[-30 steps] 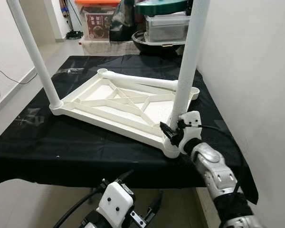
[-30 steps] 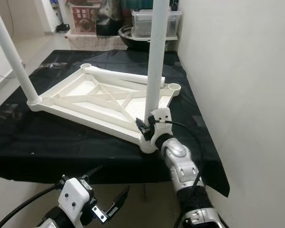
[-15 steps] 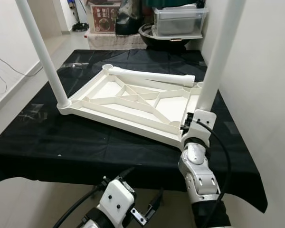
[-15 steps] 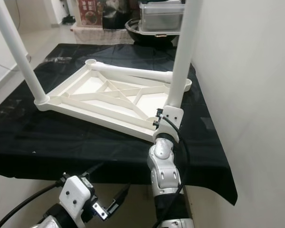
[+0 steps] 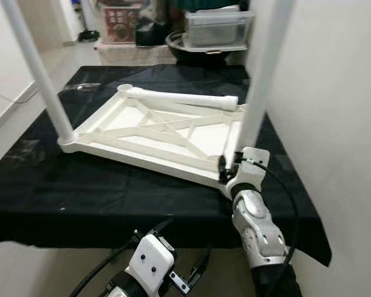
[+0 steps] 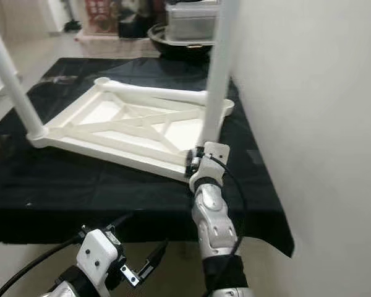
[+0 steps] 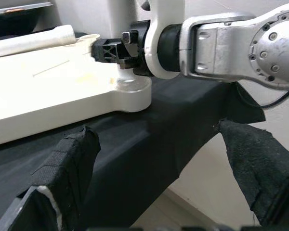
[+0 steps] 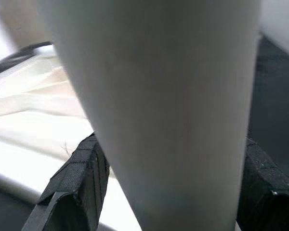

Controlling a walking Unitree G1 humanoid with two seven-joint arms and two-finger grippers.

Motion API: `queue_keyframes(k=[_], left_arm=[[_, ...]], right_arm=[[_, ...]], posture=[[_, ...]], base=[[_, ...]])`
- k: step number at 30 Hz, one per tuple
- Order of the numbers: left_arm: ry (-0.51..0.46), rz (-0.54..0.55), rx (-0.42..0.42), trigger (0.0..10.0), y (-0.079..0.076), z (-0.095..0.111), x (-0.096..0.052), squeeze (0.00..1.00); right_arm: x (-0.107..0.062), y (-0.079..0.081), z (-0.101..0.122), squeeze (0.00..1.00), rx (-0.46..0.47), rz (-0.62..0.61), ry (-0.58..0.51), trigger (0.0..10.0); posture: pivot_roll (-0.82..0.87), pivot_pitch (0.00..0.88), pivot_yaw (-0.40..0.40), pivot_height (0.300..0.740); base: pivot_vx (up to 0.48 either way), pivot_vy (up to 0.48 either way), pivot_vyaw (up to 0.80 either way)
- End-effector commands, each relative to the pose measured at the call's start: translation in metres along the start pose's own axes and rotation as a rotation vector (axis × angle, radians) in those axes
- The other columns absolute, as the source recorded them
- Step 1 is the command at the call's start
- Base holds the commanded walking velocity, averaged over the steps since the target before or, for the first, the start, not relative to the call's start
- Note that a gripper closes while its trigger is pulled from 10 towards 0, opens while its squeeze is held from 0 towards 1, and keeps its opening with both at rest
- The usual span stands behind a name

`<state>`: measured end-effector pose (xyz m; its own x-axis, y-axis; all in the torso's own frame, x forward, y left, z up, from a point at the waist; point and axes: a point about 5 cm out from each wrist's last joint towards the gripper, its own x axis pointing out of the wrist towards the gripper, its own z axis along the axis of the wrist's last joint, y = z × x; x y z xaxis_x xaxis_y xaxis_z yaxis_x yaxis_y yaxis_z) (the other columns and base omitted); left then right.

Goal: Building children table

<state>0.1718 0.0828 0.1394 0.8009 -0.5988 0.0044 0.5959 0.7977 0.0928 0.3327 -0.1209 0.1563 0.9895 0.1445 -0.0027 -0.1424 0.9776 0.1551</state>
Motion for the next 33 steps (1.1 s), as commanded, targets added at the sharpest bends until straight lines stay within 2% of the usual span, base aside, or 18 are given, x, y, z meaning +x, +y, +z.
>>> queue_keyframes(k=[1,2,3,4,5,6,9,10,11,12,14,22,24,29,33], left_arm=[[0.017,-0.002,-0.005,10.0,-0.001,-0.004,-0.001,0.0],[0.017,-0.002,-0.005,10.0,-0.001,-0.004,-0.001,0.0],[0.018,-0.002,-0.004,10.0,-0.001,-0.004,-0.001,0.0],[0.018,-0.002,-0.004,10.0,-0.001,-0.004,-0.001,0.0],[0.018,-0.002,-0.003,10.0,-0.001,-0.004,-0.001,0.0],[0.018,-0.002,-0.003,10.0,-0.001,-0.004,-0.001,0.0],[0.019,-0.005,0.0,10.0,-0.001,-0.004,-0.001,0.0],[0.019,-0.005,0.0,10.0,-0.001,-0.004,-0.001,0.0],[0.019,-0.005,0.002,10.0,-0.002,-0.003,-0.001,0.0],[0.019,-0.005,0.002,10.0,-0.002,-0.003,-0.001,0.0],[0.018,-0.003,0.004,10.0,-0.002,-0.003,-0.002,0.0],[0.018,-0.001,0.004,10.0,-0.003,-0.003,-0.002,0.0],[0.019,-0.003,0.004,10.0,-0.003,-0.003,-0.002,0.0],[0.019,-0.003,0.004,10.0,-0.004,-0.003,-0.002,0.0],[0.018,-0.002,0.004,10.0,-0.004,-0.003,-0.002,0.0]], right_arm=[[-0.001,0.017,-0.008,0.0,0.012,0.217,0.053,10.0],[-0.001,0.017,-0.008,0.0,0.012,0.217,0.053,10.0],[-0.002,0.014,-0.008,0.0,-0.021,0.349,0.075,10.0],[-0.002,0.014,-0.008,0.0,-0.021,0.349,0.075,10.0],[-0.004,0.011,-0.007,0.0,-0.037,0.468,0.102,10.0],[-0.004,0.011,-0.007,0.0,-0.037,0.468,0.102,10.0],[0.001,0.005,0.005,0.0,-0.052,0.73,0.149,10.0],[0.001,0.005,0.005,0.0,-0.052,0.73,0.149,10.0],[0.001,0.006,0.007,0.0,-0.055,0.808,0.161,10.0],[0.001,0.006,0.007,0.0,-0.055,0.808,0.161,10.0],[0.0,0.007,0.008,0.0,-0.082,0.921,0.185,10.0],[0.009,0.014,0.018,0.0,-0.078,1.009,0.163,10.0],[0.009,0.019,0.017,0.0,-0.063,1.062,0.165,0.0],[0.011,0.022,0.016,0.0,-0.048,1.057,0.157,0.0],[0.012,0.022,0.013,0.0,-0.043,0.997,0.137,0.0]], posture=[[0.1,0.098,-0.027,0.74],[0.1,0.098,-0.027,0.74],[0.1,0.097,-0.026,0.74],[0.1,0.097,-0.026,0.74],[0.1,0.093,-0.027,0.74],[0.1,0.093,-0.027,0.74],[0.11,0.086,-0.028,0.74],[0.11,0.086,-0.028,0.74],[0.11,0.085,-0.028,0.74],[0.11,0.085,-0.028,0.74],[0.12,0.083,-0.033,0.74],[0.12,0.076,-0.036,0.74],[0.12,0.073,-0.037,0.74],[0.12,0.069,-0.038,0.74],[0.12,0.065,-0.039,0.74]], base=[[0.0,0.0,0.0],[0.0,0.0,0.0],[0.0,0.0,0.0],[0.0,0.0,0.0],[0.0,0.0,0.0],[0.0,0.0,0.0],[0.0,0.0,0.0],[0.0,0.0,0.0],[0.0,0.0,0.0],[0.0,0.0,0.0],[0.0,0.0,0.0],[0.0,0.0,0.0],[0.0,0.0,0.0],[0.0,0.0,0.0],[0.0,0.0,0.0]])
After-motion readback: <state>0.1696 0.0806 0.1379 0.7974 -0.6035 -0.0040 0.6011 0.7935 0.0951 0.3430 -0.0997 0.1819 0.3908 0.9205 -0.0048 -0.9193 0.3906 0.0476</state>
